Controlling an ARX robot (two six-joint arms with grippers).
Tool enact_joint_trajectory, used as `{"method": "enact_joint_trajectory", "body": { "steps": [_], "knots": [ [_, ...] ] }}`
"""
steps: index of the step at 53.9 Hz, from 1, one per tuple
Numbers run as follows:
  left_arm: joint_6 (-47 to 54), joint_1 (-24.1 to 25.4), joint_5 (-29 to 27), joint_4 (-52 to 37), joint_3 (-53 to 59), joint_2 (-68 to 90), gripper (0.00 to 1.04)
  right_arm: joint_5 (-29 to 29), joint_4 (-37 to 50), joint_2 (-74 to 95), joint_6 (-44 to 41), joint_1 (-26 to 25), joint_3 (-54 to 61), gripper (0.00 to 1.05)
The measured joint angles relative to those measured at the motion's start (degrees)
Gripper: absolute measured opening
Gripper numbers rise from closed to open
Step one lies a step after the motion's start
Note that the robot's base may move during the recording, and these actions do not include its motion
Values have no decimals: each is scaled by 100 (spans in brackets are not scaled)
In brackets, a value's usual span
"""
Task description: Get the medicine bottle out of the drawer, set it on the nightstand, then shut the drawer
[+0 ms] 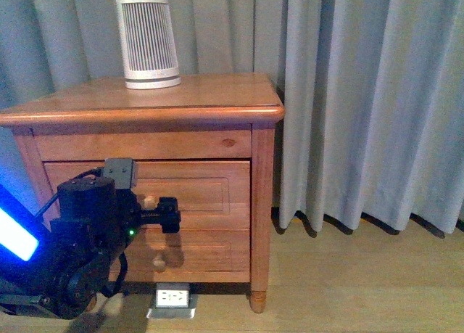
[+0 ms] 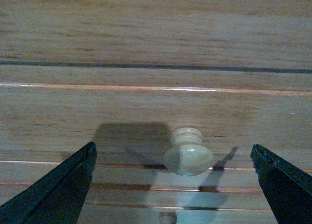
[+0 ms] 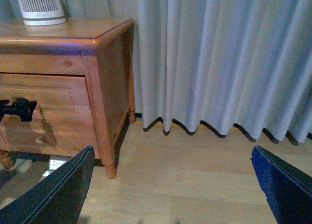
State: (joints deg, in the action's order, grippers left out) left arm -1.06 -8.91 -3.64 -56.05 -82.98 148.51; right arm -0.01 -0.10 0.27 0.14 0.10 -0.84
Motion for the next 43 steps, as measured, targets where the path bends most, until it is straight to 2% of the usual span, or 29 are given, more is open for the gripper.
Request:
{"method": "enact_joint_trajectory", "body": {
  "steps": [3,7,27,32,43],
  "knots": [
    [-7,0,-2,20,0,0,96,0,0,0,0,0,0,98],
    [-26,0,-46,31,-2,0,83,0,0,0,0,0,0,98],
    [-57,-42,-76,105,-76,0,28,0,0,0,0,0,0,98],
    [-61,-46,-79,105,-76,0,24,0,0,0,0,0,0,98],
    [-63,-46,-79,107,-76,0,24,0,0,0,0,0,0,98]
  ]
}}
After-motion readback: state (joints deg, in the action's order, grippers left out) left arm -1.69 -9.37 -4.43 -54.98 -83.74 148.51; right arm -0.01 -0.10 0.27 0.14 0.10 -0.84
